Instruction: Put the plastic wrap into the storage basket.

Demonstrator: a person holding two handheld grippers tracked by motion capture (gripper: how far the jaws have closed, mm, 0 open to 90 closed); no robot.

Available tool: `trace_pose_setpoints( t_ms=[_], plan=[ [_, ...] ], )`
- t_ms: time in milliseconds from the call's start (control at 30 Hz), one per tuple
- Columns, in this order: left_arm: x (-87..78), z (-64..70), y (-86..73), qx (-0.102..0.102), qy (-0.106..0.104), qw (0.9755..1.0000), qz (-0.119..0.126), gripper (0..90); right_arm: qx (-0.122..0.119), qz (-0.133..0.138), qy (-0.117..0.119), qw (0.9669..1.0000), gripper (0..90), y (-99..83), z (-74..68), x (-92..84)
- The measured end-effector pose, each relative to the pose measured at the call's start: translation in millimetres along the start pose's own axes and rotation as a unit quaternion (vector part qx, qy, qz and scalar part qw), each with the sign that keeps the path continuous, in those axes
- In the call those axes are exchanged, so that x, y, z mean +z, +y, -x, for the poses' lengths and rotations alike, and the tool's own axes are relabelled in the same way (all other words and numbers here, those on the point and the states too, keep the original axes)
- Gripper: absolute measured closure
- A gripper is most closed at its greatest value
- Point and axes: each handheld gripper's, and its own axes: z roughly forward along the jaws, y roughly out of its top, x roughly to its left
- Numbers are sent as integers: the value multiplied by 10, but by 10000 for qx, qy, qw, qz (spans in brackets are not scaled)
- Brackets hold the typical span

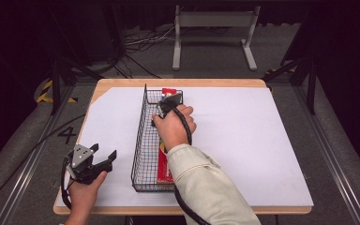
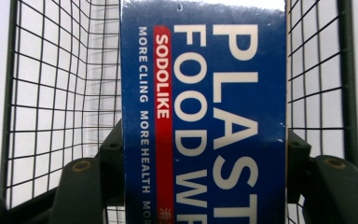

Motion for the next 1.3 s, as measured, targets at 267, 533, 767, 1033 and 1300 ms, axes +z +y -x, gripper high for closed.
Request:
trace_pose_setpoints(
  t_ms=[267,533,767,1033,1300],
  plan=[
    [4,5,-6,-3,8,10000,-18,279,-69,-85,-107,9999,389,-20,11,74],
    [8,5,-6,24,22,10000,-18,279,-66,-192,-148,9997,389,-43,-11,130],
    [10,5,-8,32,27,10000,-22,279,-59,-264,-205,9994,387,-49,-30,149],
    [11,-1,-13,4,9,10000,-30,279,-99,-260,-305,9991,385,-54,-36,163],
    [8,-7,-13,-30,-27,10000,-22,279,-86,-249,-336,9991,381,-59,-38,167]
  ],
)
